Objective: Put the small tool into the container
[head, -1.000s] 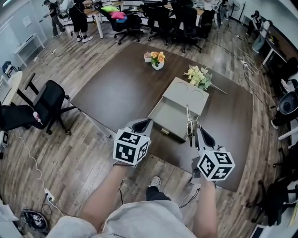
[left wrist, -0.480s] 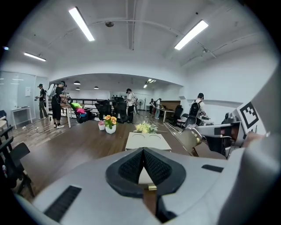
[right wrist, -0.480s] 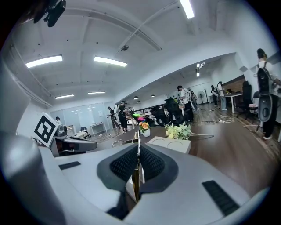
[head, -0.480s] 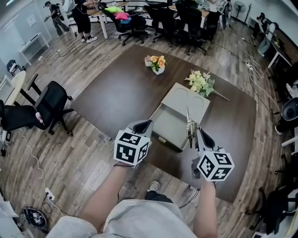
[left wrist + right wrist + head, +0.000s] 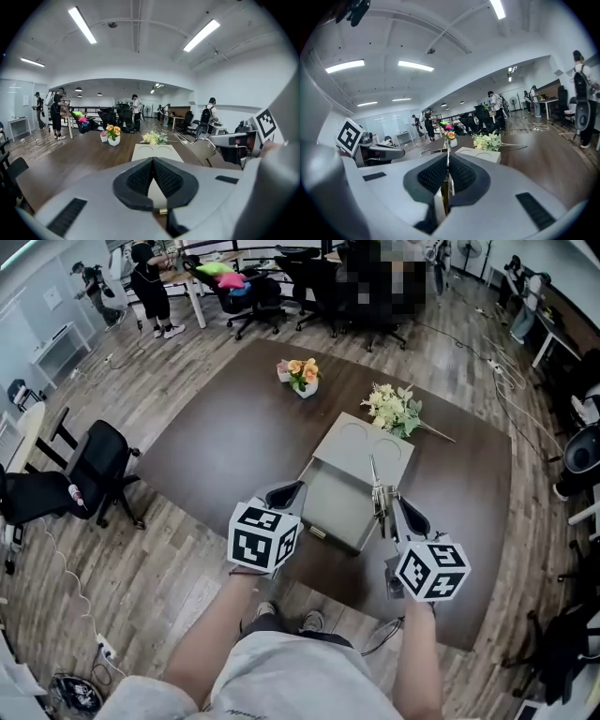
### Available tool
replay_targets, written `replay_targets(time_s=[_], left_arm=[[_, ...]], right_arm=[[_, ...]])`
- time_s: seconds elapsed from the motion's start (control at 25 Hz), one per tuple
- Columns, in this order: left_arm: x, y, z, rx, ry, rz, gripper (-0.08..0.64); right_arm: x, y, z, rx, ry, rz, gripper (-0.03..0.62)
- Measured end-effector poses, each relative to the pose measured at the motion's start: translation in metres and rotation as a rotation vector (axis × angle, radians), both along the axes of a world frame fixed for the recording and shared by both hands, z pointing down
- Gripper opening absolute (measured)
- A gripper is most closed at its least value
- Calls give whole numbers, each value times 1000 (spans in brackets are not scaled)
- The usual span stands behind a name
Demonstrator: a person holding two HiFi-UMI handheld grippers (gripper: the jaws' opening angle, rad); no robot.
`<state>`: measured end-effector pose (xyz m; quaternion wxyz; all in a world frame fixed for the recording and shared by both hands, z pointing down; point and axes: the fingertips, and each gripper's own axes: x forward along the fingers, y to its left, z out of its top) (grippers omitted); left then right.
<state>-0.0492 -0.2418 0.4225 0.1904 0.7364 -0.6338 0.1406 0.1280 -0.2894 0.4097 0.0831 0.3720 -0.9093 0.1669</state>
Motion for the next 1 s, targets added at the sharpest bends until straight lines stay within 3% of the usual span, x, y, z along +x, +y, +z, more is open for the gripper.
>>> replay_targets(time_s=[0.32, 1.0], left_arm=[[-8, -26, 1, 4, 17, 50, -2], [-48, -76, 13, -5, 74, 273, -2]], right_arm=[[-4, -16, 0, 6, 25, 49, 12], [-40, -27, 7, -7, 97, 271, 12]])
